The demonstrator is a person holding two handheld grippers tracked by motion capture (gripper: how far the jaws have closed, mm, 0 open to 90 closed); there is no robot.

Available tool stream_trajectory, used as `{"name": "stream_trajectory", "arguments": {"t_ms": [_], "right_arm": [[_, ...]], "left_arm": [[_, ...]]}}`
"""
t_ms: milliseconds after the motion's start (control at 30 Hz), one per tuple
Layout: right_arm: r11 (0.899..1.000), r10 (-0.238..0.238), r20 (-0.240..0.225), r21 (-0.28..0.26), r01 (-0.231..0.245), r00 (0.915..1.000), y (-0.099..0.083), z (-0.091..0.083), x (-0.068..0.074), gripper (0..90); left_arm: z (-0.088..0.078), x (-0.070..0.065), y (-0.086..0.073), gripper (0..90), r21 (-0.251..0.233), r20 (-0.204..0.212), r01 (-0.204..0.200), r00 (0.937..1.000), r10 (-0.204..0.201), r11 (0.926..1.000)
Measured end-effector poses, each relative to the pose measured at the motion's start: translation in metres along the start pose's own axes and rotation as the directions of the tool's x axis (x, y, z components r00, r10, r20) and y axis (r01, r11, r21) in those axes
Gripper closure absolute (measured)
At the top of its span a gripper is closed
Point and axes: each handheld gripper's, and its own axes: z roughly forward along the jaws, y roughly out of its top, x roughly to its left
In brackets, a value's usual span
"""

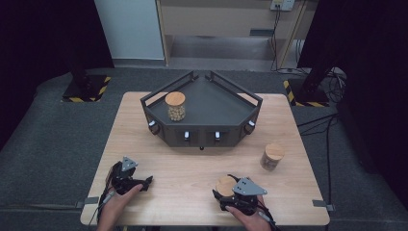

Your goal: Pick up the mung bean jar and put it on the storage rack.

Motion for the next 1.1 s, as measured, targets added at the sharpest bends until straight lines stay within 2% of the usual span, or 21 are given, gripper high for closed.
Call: {"name": "stream_trajectory", "arguments": {"t_ms": [500, 1100], "right_arm": [[1.000, -0.009, 0.025, 0.003, 0.009, 0.9996, 0.003, -0.003, 0.007, 25.4], [1.000, -0.019, 0.042, -0.021, 0.020, 0.9990, 0.023, -0.014, 0.000, 25.4]], "left_arm": [[0.000, 0.000, 0.000, 0.0, 0.000, 0.001, -0.001, 1.0000, 0.001, 1.0000], [0.000, 0.000, 0.000, 0.0, 0.000, 0.001, -0.001, 1.0000, 0.001, 1.0000]]}}
